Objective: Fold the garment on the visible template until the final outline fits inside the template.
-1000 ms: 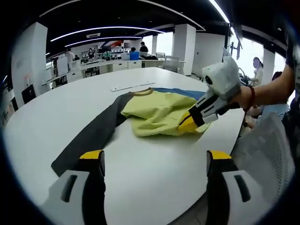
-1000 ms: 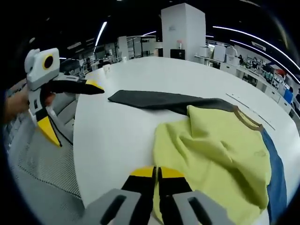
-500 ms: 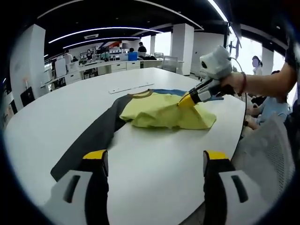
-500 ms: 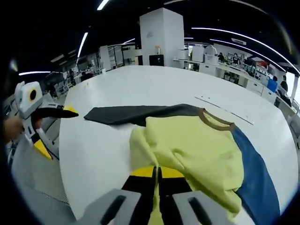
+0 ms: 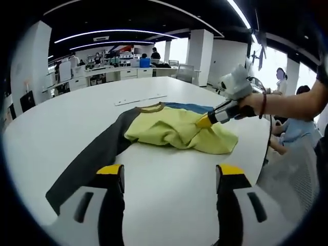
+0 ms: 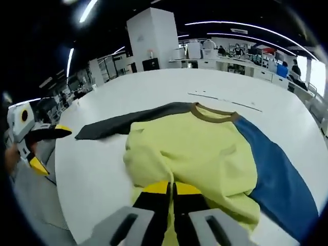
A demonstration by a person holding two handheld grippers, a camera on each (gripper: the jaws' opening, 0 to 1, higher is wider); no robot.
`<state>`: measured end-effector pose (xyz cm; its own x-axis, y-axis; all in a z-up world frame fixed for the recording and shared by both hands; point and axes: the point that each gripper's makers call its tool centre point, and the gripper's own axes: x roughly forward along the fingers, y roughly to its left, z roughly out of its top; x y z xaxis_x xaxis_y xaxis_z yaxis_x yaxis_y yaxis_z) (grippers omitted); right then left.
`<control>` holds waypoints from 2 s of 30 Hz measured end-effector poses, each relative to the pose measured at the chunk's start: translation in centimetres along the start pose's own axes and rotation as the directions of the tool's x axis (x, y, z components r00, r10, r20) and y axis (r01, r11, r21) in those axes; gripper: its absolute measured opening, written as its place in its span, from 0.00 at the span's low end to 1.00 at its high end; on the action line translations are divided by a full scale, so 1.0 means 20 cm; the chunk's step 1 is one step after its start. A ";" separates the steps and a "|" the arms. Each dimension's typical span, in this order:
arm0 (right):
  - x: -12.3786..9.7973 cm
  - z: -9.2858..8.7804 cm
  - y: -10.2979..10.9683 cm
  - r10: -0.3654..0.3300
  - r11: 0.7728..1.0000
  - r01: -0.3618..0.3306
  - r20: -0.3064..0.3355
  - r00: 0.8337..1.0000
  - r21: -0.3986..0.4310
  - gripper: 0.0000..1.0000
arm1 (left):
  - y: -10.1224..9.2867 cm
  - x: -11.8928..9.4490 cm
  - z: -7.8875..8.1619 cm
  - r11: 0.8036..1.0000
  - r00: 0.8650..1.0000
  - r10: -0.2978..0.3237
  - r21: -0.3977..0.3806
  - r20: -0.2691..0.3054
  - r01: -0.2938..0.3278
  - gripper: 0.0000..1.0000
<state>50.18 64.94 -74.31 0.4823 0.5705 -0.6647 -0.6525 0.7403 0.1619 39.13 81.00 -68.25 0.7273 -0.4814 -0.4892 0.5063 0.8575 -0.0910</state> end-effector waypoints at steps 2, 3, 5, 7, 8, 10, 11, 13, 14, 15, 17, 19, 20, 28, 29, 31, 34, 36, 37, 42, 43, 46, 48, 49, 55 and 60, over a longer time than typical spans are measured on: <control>0.01 -0.02 -0.02 -0.005 1.000 0.005 -0.010 1.000 0.003 0.00 | -0.01 0.02 0.01 1.000 1.000 0.001 0.003 -0.003 -0.001 0.69; 0.02 -0.03 -0.03 -0.007 1.000 0.007 -0.015 1.000 0.007 0.00 | -0.01 0.04 0.01 1.000 1.000 0.000 -0.001 -0.001 0.000 0.69; 0.02 -0.06 -0.04 -0.012 1.000 0.012 -0.023 1.000 0.025 0.00 | -0.02 0.05 0.01 1.000 1.000 -0.008 -0.012 0.001 0.008 0.67; 0.03 -0.08 -0.05 -0.011 0.999 0.012 -0.028 1.000 0.032 0.00 | -0.03 0.07 0.01 1.000 1.000 -0.014 -0.014 0.001 0.014 0.66; 0.03 -0.09 -0.05 -0.010 0.999 0.012 -0.029 1.000 0.037 0.00 | -0.04 0.08 0.01 1.000 1.000 -0.021 -0.009 -0.004 0.021 0.66; 0.04 -0.11 -0.05 -0.009 0.999 0.010 -0.041 0.999 0.044 0.00 | -0.06 0.10 -0.03 0.999 0.999 -0.034 0.009 -0.039 0.035 0.65; 0.04 -0.12 -0.06 -0.011 0.999 0.014 -0.048 0.999 0.045 0.00 | -0.06 0.11 -0.03 0.999 0.998 -0.035 0.011 -0.047 0.036 0.64; 0.02 -0.13 -0.07 -0.027 0.998 0.030 -0.057 0.998 0.048 0.06 | -0.08 0.13 -0.03 0.999 0.998 -0.045 0.013 -0.047 0.046 0.63; 0.01 -0.12 -0.08 -0.029 0.998 0.032 -0.051 0.998 0.060 0.09 | -0.09 0.14 -0.02 0.999 0.998 -0.052 0.013 -0.043 0.052 0.62; -0.01 -0.11 -0.08 -0.026 0.997 0.030 -0.043 0.999 0.076 0.13 | -0.09 0.14 -0.01 0.998 0.998 -0.056 0.015 -0.042 0.057 0.61; -0.06 -0.09 -0.10 -0.042 0.994 0.043 -0.008 0.999 0.105 0.20 | -0.11 0.16 0.00 0.998 0.997 -0.061 0.021 -0.037 0.062 0.60; -0.11 -0.09 -0.14 -0.067 0.992 0.066 0.003 0.998 0.108 0.28 | -0.13 0.18 0.04 0.997 0.997 -0.076 0.022 -0.001 0.076 0.58; -0.14 -0.09 -0.15 -0.076 0.990 0.075 0.006 0.997 0.115 0.30 | -0.13 0.19 0.05 0.997 0.997 -0.081 0.020 0.004 0.081 0.57; -0.34 -0.21 -0.28 -0.142 0.977 0.141 -0.009 0.990 0.158 0.36 | -0.17 0.27 0.12 0.995 0.995 -0.098 0.024 0.020 0.098 0.51; -0.36 -0.22 -0.28 -0.147 0.975 0.147 -0.012 0.989 0.164 0.36 | -0.17 0.29 0.13 0.995 0.995 -0.098 0.023 0.021 0.098 0.49; -0.39 -0.25 -0.30 -0.159 0.970 0.160 -0.017 0.987 0.181 0.36 | -0.16 0.32 0.13 0.996 0.996 -0.089 0.013 0.023 0.089 0.45; -0.43 -0.32 -0.32 -0.173 0.960 0.176 -0.033 0.984 0.217 0.35 | -0.16 0.37 0.14 0.997 0.997 -0.077 0.005 0.022 0.077 0.40; -0.44 -0.36 -0.32 -0.180 0.953 0.186 -0.049 0.983 0.238 0.34 | -0.17 0.40 0.14 0.996 0.996 -0.084 -0.010 0.026 0.084 0.38; -0.44 -0.38 -0.32 -0.183 0.951 0.190 -0.053 0.982 0.244 0.33 | -0.18 0.41 0.14 0.996 0.996 -0.085 -0.009 0.025 0.086 0.37; -0.47 -0.45 -0.30 -0.191 0.937 0.200 -0.060 0.980 0.286 0.30 | -0.21 0.50 0.10 0.996 0.996 -0.088 0.001 -0.008 0.088 0.31; -0.47 -0.46 -0.30 -0.193 0.936 0.203 -0.062 0.979 0.288 0.30 | -0.21 0.51 0.09 0.996 0.996 -0.087 0.003 -0.011 0.087 0.30; -0.47 -0.48 -0.30 -0.197 0.935 0.209 -0.069 0.978 0.287 0.29 | -0.22 0.56 0.08 0.995 0.995 -0.096 -0.005 -0.026 0.096 0.26; -0.48 -0.50 -0.30 -0.200 0.934 0.213 -0.073 0.977 0.287 0.28 | -0.22 0.59 0.07 0.995 0.995 -0.096 -0.010 -0.034 0.096 0.25; -0.48 -0.52 -0.30 -0.202 0.932 0.215 -0.074 0.977 0.291 0.28 | -0.22 0.61 0.06 0.995 0.995 -0.094 -0.019 -0.043 0.094 0.24; -0.50 -0.56 -0.30 -0.201 0.924 0.214 -0.074 0.977 0.316 0.26 | -0.22 0.70 0.03 0.991 0.993 -0.104 -0.090 -0.056 0.099 0.17; -0.50 -0.58 -0.28 -0.187 0.921 0.199 -0.066 0.980 0.336 0.23 | -0.21 0.75 0.04 0.991 0.994 -0.095 -0.095 -0.058 0.089 0.16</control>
<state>42.33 50.95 -77.01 0.5560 0.3970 -0.7302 -0.3083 0.9144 0.2624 48.28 70.05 -74.60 0.6479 -0.5494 -0.5277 0.5230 0.8245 -0.2163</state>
